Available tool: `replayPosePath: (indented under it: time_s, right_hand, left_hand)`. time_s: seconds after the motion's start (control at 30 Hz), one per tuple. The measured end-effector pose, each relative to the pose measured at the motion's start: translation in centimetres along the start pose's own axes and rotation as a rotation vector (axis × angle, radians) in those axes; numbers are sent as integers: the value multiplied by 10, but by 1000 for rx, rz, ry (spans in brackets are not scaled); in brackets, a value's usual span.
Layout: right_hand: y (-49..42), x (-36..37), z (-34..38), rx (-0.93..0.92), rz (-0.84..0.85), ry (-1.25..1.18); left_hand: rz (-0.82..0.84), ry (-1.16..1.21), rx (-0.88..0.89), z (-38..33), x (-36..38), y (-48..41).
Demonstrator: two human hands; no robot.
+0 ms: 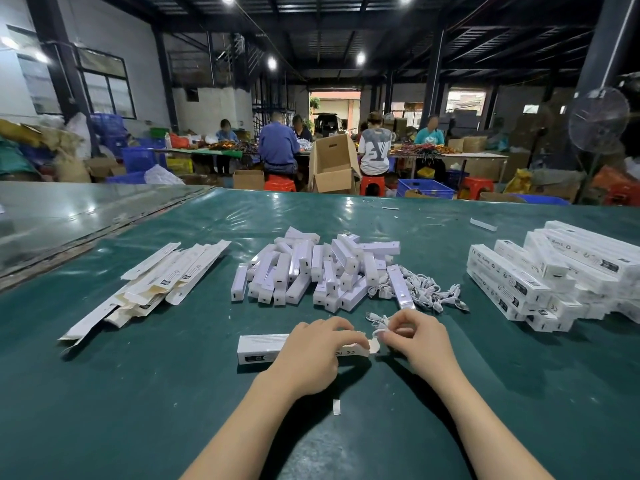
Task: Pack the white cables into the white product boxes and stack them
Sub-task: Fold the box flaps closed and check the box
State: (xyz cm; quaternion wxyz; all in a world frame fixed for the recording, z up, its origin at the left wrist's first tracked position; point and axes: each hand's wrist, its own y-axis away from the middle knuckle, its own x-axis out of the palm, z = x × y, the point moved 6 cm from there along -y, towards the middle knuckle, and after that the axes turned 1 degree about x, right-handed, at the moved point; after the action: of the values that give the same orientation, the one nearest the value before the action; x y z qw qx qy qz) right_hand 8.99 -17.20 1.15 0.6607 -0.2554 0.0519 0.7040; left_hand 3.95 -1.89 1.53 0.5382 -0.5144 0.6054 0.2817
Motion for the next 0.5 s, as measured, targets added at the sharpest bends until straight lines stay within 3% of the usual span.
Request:
replayPosePath:
  time_s: [0.33, 0.5]
  right_hand:
    - [7, 16, 18, -188, 97, 180]
    - [6, 17, 18, -167, 182, 152]
  left_hand:
    - [-13, -14, -14, -1, 2, -1]
    - [-23, -33, -35, -1, 3, -2]
